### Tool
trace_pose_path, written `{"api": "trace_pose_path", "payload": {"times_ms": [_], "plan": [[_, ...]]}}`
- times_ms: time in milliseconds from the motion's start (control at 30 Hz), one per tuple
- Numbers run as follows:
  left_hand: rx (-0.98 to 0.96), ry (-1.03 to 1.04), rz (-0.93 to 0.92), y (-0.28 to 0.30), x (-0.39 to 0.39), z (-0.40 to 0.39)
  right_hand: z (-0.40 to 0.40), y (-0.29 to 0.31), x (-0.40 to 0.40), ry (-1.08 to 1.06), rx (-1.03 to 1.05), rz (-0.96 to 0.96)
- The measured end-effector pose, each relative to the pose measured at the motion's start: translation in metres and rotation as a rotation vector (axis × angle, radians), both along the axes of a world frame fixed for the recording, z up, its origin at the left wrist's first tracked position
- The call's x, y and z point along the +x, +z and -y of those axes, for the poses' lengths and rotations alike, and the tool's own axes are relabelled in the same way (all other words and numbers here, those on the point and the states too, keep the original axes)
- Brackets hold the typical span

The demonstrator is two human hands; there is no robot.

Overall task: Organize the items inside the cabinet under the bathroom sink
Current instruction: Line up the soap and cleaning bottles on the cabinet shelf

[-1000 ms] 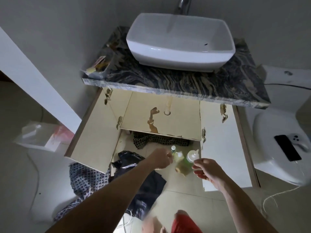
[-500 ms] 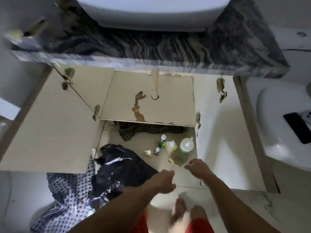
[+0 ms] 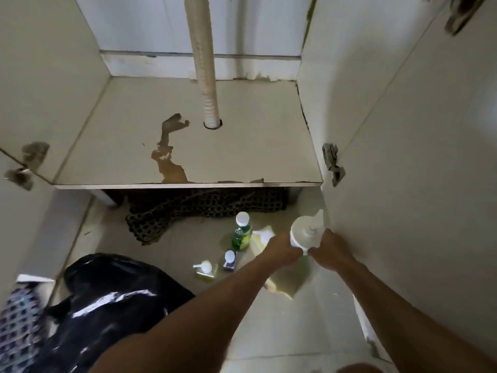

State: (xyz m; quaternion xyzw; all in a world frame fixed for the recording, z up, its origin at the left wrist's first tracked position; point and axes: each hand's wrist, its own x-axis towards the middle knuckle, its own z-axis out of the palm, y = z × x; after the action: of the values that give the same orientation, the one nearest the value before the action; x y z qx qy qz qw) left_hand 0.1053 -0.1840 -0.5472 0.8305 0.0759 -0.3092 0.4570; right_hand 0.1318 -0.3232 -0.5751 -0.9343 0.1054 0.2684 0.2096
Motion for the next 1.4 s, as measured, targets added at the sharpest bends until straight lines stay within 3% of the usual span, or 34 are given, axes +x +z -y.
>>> {"api": "trace_pose_path", "payload": {"times_ms": [167,400,667,1033,1233,1400], "plan": [[-0.17,0.095,-0.001,-0.058,0.033,0.001,0.002,-0.057,0.019,-0.019,0.088,0.185],[-0.304,0.114,0.017,-0.08,0.024,-0.009,-0.005,-0.079,0.015,-0.117,0.116,0.342],[-0.262,0.041,0.236,-0.054,0.017,-0.03,-0.013,-0.013,-0.002,-0.039,0.088,0.345],[-0.536,0.114,0.614,0.037,0.044,-0.046,-0.039,0.131,0.025,-0.024,0.109,0.737],[-0.342,0.144,0.823,0.061,0.107,-0.057,-0.066,0.161,0.102,-0.027,0.022,0.765],[-0.143,0.143,0.763,0.051,0.147,-0.059,-0.079,0.146,0.154,-0.002,0.004,0.705]]}}
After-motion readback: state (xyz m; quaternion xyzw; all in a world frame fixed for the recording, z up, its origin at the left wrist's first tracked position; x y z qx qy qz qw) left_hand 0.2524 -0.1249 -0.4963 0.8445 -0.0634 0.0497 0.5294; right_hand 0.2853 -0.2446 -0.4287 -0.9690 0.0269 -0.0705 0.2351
